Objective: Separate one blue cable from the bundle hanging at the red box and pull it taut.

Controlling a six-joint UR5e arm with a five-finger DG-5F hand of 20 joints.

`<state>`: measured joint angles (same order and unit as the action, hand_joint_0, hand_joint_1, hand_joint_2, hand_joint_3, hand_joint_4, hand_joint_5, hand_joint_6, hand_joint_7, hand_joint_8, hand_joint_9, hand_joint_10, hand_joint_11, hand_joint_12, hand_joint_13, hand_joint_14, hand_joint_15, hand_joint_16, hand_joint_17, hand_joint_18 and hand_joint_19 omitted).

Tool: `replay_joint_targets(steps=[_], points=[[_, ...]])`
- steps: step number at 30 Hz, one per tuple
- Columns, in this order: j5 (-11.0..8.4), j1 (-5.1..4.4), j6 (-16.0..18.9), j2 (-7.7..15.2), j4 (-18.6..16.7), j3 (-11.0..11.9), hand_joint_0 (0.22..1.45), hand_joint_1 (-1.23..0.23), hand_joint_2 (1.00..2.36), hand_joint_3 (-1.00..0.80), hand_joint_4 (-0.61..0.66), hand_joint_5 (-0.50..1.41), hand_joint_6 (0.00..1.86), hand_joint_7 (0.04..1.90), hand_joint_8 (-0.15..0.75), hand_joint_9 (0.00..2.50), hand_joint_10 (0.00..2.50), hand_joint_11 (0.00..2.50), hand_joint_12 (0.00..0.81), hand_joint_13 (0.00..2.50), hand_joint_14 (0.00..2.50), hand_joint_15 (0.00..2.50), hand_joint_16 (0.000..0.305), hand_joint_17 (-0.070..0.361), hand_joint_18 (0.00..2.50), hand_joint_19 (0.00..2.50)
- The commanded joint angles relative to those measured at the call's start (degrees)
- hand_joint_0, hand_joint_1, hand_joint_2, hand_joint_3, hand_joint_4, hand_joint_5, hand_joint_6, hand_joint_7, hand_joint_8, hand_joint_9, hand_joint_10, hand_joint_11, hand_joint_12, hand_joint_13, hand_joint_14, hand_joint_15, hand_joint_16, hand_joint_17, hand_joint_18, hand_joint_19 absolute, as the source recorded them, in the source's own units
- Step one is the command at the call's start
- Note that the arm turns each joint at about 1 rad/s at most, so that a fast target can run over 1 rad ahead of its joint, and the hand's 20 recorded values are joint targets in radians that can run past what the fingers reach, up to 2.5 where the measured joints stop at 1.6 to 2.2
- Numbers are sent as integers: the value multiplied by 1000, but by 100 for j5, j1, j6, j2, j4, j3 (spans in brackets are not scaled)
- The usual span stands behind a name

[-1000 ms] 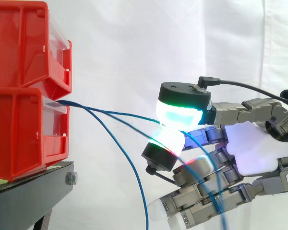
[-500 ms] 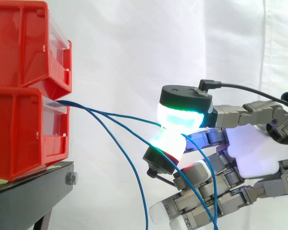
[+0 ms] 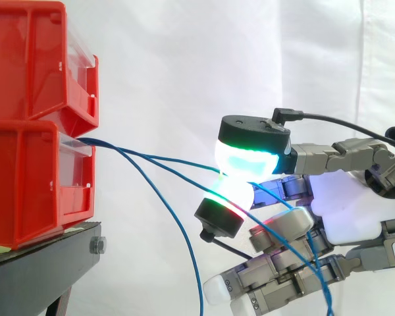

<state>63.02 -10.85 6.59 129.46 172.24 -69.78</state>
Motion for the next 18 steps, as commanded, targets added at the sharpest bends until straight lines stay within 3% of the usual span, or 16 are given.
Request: replay_joint_targets(steps=[1,6,13,18], points=[[0,3,0,0,3,0,675,-753,1024,-86,-253,-190,940,1327,290,1068,658,1559,307,669,18,458,32,73,507,186],[0,-5,0,0,-6,0,674,-752,1025,-82,-252,-190,941,1316,290,1028,936,1515,311,687,19,490,32,73,508,196],[0,3,0,0,-6,0,674,-751,1026,-81,-254,-190,941,1313,286,923,1778,1281,317,747,23,646,32,73,510,197],[0,-5,0,0,-6,0,676,-752,1025,-84,-253,-190,941,1315,289,891,1847,1309,316,790,24,751,32,72,514,208]])
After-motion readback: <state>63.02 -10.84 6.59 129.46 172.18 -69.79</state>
